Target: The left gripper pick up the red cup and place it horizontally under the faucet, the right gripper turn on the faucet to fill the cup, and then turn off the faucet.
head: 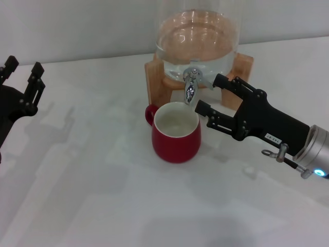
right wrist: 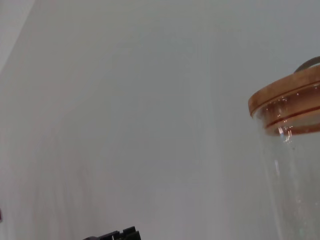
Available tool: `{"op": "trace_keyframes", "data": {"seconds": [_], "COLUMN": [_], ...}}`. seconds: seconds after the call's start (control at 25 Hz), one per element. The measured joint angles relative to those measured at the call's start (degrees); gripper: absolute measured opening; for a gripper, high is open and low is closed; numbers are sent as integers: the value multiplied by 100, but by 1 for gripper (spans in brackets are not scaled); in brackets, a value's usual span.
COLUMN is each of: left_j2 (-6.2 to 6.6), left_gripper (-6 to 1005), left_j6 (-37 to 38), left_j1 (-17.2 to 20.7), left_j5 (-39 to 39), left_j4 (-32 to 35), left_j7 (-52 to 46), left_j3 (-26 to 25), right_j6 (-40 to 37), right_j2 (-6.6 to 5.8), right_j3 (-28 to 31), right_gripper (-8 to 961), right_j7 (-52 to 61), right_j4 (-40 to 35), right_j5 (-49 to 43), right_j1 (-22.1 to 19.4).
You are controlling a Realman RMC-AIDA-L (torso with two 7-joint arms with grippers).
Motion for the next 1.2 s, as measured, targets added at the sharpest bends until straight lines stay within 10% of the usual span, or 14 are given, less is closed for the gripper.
{"op": "trace_keyframes", "data": {"seconds": [1.2], "left_j2": [0], "left_gripper": [515], "left_j6": [229], "left_j1": [-18], "left_j5": [0], "left_j4": [0], "left_j7": [0], "left_j3": [-27], "right_j6": [-472], "right_j2": [-12], "right_j3": [-124], "right_gripper": [842], "right_j7": [3], "right_j4": [-243], "right_j5": [6], "right_j1": [-248]}}
